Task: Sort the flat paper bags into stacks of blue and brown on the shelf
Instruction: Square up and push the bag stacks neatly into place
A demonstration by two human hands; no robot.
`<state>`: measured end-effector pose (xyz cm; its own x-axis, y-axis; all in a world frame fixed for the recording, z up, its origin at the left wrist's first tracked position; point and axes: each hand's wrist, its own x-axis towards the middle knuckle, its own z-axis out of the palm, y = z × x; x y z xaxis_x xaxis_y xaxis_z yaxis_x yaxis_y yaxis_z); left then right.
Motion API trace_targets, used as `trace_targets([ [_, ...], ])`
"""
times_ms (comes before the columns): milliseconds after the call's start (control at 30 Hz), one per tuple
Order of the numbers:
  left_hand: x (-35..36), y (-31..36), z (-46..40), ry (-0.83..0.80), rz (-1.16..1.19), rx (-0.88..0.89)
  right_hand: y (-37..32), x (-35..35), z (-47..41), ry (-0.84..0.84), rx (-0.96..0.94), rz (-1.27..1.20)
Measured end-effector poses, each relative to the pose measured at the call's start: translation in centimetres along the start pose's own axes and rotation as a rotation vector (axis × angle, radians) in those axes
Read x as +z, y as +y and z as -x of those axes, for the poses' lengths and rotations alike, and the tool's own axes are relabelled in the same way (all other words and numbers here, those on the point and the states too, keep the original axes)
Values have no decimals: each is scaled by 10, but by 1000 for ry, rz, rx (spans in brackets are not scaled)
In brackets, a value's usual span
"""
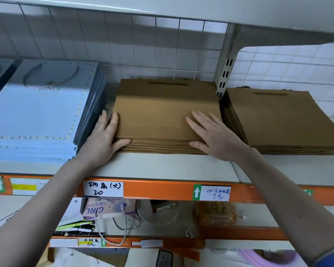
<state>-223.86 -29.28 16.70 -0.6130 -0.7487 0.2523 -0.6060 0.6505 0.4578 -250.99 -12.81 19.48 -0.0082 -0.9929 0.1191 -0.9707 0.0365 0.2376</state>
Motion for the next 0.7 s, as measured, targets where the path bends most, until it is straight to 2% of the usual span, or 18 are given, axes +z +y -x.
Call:
trace_targets([
  [133, 1, 3, 7, 114, -295, 176, -8, -2, -3, 22, -51, 38],
  [267, 2, 5, 8, 91, -462, 301, -13, 1, -12, 41, -41, 83],
  [700, 7, 20, 6, 30, -448, 316, -4, 2, 3, 13, -99, 132],
])
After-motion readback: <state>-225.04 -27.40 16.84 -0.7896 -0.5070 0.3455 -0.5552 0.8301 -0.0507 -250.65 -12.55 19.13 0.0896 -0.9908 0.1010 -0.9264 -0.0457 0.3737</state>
